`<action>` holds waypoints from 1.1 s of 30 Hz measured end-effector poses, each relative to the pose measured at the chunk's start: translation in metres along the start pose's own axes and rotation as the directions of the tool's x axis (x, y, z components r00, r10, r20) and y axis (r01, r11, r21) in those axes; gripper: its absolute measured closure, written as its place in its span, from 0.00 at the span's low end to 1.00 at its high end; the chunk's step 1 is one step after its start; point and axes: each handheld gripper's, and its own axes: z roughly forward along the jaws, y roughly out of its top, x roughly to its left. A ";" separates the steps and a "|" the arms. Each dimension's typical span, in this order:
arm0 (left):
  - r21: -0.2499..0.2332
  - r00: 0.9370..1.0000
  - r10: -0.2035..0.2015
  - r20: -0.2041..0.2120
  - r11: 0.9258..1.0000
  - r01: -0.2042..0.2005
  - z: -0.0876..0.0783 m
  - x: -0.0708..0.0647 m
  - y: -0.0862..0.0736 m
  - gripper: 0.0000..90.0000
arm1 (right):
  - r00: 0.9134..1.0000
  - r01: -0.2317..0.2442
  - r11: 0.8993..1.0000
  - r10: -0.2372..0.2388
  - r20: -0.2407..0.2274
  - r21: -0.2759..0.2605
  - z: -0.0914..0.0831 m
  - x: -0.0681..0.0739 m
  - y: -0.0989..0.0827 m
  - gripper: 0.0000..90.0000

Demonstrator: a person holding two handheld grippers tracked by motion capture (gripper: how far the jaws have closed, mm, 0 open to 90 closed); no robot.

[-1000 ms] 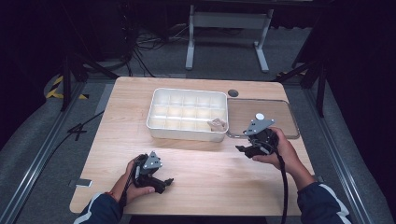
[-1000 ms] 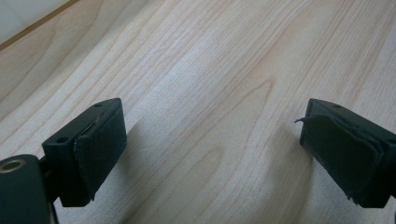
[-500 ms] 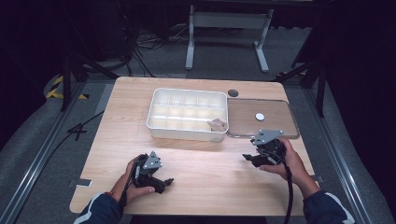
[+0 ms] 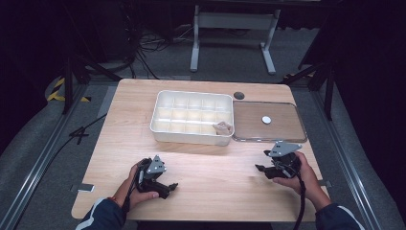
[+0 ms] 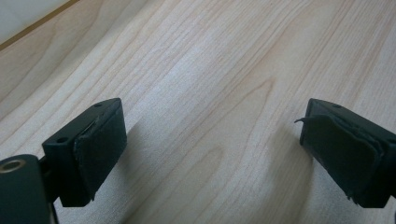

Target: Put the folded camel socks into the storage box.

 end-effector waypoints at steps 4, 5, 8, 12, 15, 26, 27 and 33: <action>0.002 1.000 -0.006 0.000 1.000 0.006 0.000 0.000 0.000 0.08 | 1.000 -0.016 1.000 0.016 0.000 -0.014 -0.003 0.000 -0.013 0.41; 0.003 1.000 -0.006 0.000 1.000 0.006 0.000 0.000 0.000 0.08 | 1.000 -0.029 0.999 0.029 0.002 -0.017 -0.003 0.000 -0.017 0.41; -0.004 1.000 -0.009 0.004 1.000 0.009 0.001 0.000 0.000 0.07 | 0.998 -0.068 0.998 0.068 0.001 -0.018 -0.004 0.000 -0.028 0.39; 0.001 1.000 -0.012 0.008 1.000 0.012 0.001 0.000 0.001 0.07 | 0.994 -0.110 0.994 0.110 0.009 -0.025 -0.003 0.000 -0.040 0.37; -0.001 1.000 -0.008 0.002 1.000 0.008 0.001 0.000 0.001 0.07 | 0.992 -0.127 0.992 0.127 0.018 -0.024 -0.002 0.001 -0.048 0.35; 0.001 1.000 -0.005 0.002 1.000 0.005 0.002 0.000 0.001 0.07 | 0.977 -0.212 0.973 0.211 -0.021 -0.090 0.001 0.000 -0.068 0.28; 0.001 1.000 -0.005 0.002 1.000 0.005 0.002 0.000 0.001 0.07 | 0.977 -0.212 0.973 0.211 -0.021 -0.090 0.001 0.000 -0.068 0.28; 0.002 1.000 -0.006 -0.002 1.000 0.006 0.002 0.000 0.001 0.07 | 0.977 -0.213 0.973 0.212 -0.023 -0.091 0.001 0.000 -0.068 0.28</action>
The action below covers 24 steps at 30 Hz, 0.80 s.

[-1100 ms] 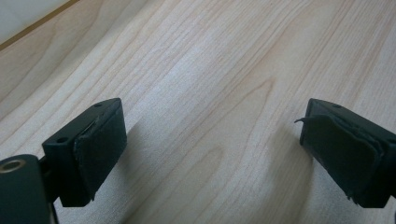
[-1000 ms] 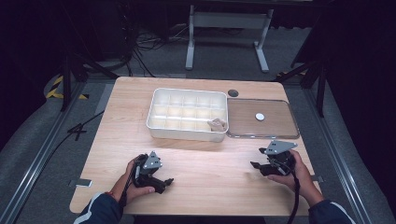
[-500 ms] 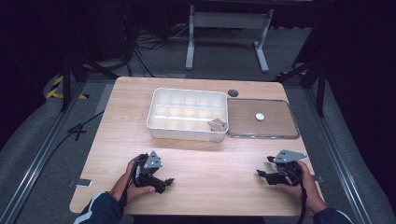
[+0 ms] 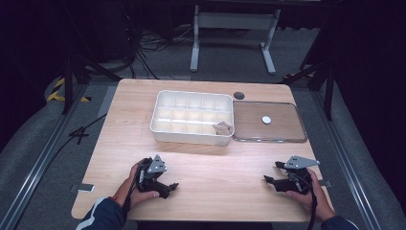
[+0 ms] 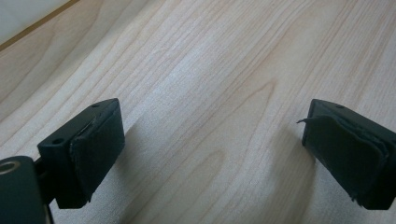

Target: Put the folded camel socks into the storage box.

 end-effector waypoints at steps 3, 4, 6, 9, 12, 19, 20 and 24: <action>0.002 1.000 0.000 0.000 1.000 0.000 0.000 0.000 0.000 0.06 | 1.000 0.001 1.000 -0.001 0.001 0.000 0.000 0.000 0.000 0.27; 0.001 1.000 0.003 0.003 1.000 -0.003 0.000 0.000 0.000 0.06 | 1.000 0.001 1.000 -0.001 0.001 0.001 0.000 0.000 0.000 0.27; 0.001 1.000 0.002 0.004 1.000 -0.002 0.001 0.000 0.001 0.06 | 1.000 0.001 1.000 -0.001 0.001 0.001 0.000 0.000 0.000 0.27; 0.003 1.000 0.004 0.003 1.000 -0.004 0.000 0.000 0.001 0.06 | 1.000 0.003 1.000 -0.003 -0.002 0.003 0.000 0.000 0.000 0.26; 0.004 1.000 0.005 0.004 1.000 -0.005 0.001 0.001 0.001 0.06 | 1.000 0.002 1.000 -0.002 -0.003 0.004 0.001 0.000 0.001 0.25; 0.005 1.000 0.006 0.004 1.000 -0.006 0.001 0.001 0.001 0.05 | 1.000 0.003 1.000 -0.003 -0.003 0.005 0.001 0.000 0.001 0.24; 0.007 1.000 0.005 0.004 1.000 -0.005 0.001 0.001 0.001 0.05 | 1.000 0.001 1.000 -0.001 0.000 0.006 0.001 0.000 0.001 0.23; 0.005 1.000 0.006 0.004 1.000 -0.006 0.001 0.001 0.001 0.05 | 1.000 -0.001 1.000 0.001 0.002 0.010 0.002 0.000 0.001 0.19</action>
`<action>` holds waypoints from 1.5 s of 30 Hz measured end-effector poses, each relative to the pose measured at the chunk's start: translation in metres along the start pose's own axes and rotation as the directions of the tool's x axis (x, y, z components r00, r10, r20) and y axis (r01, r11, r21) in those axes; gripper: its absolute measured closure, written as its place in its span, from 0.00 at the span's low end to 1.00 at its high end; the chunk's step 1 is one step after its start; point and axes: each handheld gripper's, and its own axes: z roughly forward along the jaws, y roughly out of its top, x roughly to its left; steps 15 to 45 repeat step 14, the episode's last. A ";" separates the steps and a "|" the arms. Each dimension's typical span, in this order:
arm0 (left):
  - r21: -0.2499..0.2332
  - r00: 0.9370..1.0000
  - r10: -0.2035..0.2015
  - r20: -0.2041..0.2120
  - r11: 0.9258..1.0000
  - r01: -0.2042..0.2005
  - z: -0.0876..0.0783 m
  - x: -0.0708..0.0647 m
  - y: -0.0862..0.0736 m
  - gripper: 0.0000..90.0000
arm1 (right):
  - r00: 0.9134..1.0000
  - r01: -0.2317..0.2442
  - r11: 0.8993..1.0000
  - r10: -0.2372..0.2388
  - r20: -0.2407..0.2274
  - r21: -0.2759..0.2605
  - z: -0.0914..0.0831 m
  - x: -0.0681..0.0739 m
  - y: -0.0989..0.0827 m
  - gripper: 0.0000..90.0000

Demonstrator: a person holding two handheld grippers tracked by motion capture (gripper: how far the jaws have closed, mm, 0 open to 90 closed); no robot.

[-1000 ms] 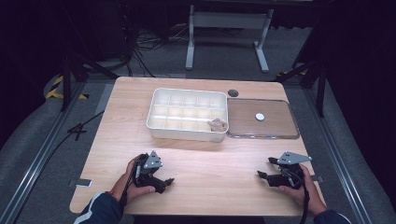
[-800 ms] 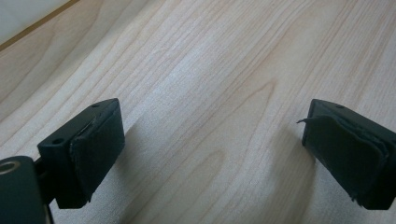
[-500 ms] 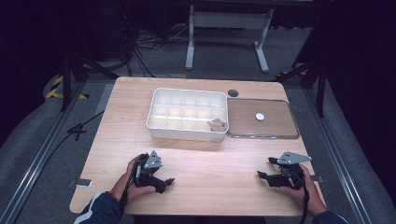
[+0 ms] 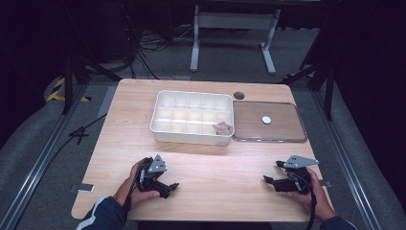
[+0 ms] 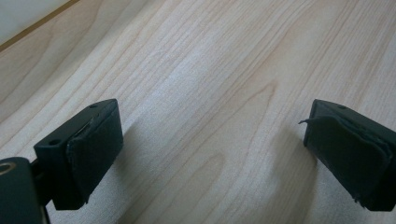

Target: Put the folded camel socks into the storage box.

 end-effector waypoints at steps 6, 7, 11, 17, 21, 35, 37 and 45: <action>0.000 1.000 -0.001 -0.001 1.000 0.001 0.000 0.000 0.000 0.05 | 1.000 0.002 1.000 -0.002 0.000 0.007 0.000 0.000 0.000 0.17; 0.000 1.000 -0.001 -0.001 1.000 0.001 0.000 0.000 0.000 0.05 | 1.000 0.000 1.000 0.000 0.001 0.009 0.000 0.000 0.000 0.17; -0.001 1.000 -0.001 0.001 1.000 0.001 0.000 0.000 0.000 0.05 | 1.000 0.001 1.000 -0.001 0.002 0.009 0.000 0.000 0.000 0.17; -0.001 1.000 -0.003 -0.004 1.000 0.003 0.000 -0.001 0.000 0.05 | 1.000 -0.001 1.000 0.001 0.003 0.009 0.000 0.000 0.000 0.17; -0.001 1.000 -0.003 -0.004 1.000 0.003 0.000 -0.001 0.000 0.05 | 1.000 -0.001 1.000 0.001 0.003 0.009 0.000 0.000 0.000 0.17; -0.001 1.000 -0.003 -0.004 1.000 0.003 0.000 -0.001 0.000 0.05 | 1.000 -0.001 1.000 0.001 0.003 0.009 0.000 0.000 0.000 0.17; -0.001 1.000 -0.003 -0.004 1.000 0.003 0.000 -0.001 0.000 0.05 | 1.000 -0.001 1.000 0.001 0.003 0.009 0.000 0.000 0.000 0.17; -0.001 1.000 -0.003 -0.004 1.000 0.003 0.000 -0.001 0.000 0.05 | 1.000 -0.001 1.000 0.001 0.003 0.009 0.000 0.000 0.000 0.17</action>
